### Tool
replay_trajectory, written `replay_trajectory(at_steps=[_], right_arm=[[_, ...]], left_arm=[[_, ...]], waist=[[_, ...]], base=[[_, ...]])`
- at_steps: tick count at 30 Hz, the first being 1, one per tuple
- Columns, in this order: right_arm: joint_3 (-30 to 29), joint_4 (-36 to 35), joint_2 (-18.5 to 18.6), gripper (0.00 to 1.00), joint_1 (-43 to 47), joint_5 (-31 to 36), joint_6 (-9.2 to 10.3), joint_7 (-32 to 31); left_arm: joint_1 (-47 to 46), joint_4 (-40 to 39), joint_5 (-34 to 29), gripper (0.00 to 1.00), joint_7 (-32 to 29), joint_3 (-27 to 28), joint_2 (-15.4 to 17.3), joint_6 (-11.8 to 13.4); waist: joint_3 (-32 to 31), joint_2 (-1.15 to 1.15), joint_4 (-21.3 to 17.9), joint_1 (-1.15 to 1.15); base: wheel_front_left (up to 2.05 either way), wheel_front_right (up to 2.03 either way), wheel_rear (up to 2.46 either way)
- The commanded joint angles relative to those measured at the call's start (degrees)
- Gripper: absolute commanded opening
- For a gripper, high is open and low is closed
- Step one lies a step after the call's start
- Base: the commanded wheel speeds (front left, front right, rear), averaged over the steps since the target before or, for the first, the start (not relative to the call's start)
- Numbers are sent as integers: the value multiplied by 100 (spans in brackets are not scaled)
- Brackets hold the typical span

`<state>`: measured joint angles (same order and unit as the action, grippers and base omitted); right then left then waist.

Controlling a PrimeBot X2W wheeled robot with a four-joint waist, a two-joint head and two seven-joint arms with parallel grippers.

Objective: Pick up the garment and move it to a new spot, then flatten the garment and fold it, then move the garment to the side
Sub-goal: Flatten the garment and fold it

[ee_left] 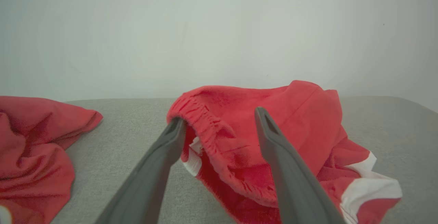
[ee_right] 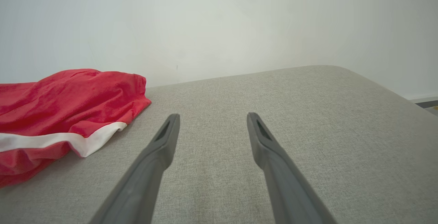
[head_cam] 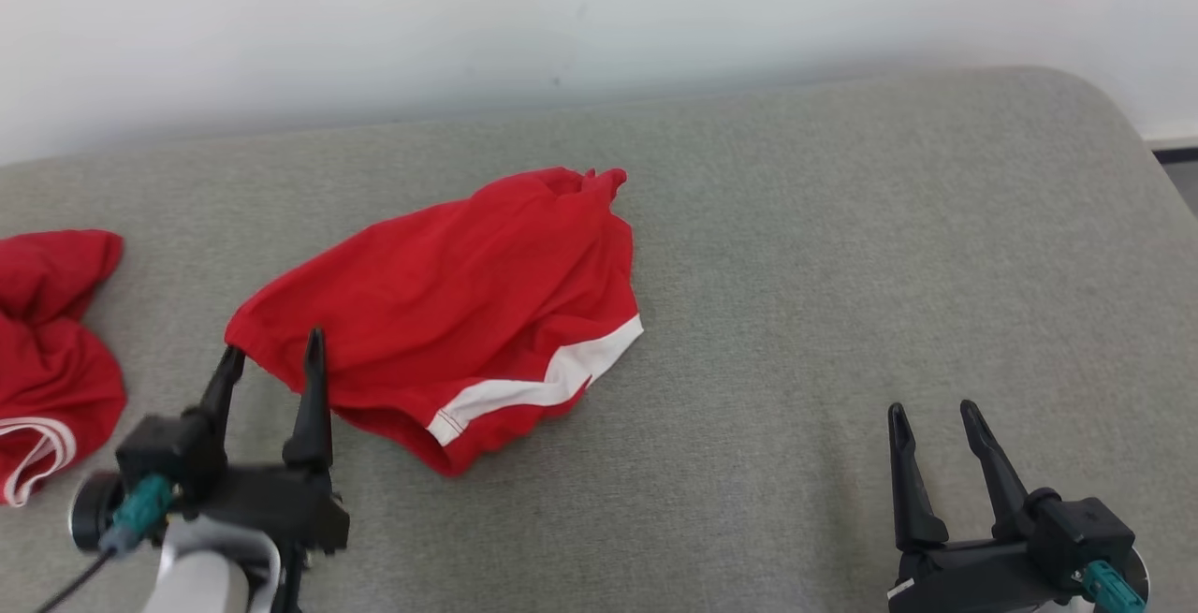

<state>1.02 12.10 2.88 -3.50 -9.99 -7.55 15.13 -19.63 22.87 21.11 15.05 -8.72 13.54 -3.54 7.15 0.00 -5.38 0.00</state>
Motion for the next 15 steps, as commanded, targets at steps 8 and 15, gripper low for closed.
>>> replay_trajectory(at_steps=[8,15], right_arm=[[16,31,1,100,141,33,13,2],[9,22,0,100,218,48,13,2]], left_arm=[[765,-155,-171,100,19,171,-278,-106],[1115,-511,-329,100,19,388,-486,-187]], waist=[[-277,0,348,0],[-351,0,481,0]], base=[[0,0,0],[0,0,0]])
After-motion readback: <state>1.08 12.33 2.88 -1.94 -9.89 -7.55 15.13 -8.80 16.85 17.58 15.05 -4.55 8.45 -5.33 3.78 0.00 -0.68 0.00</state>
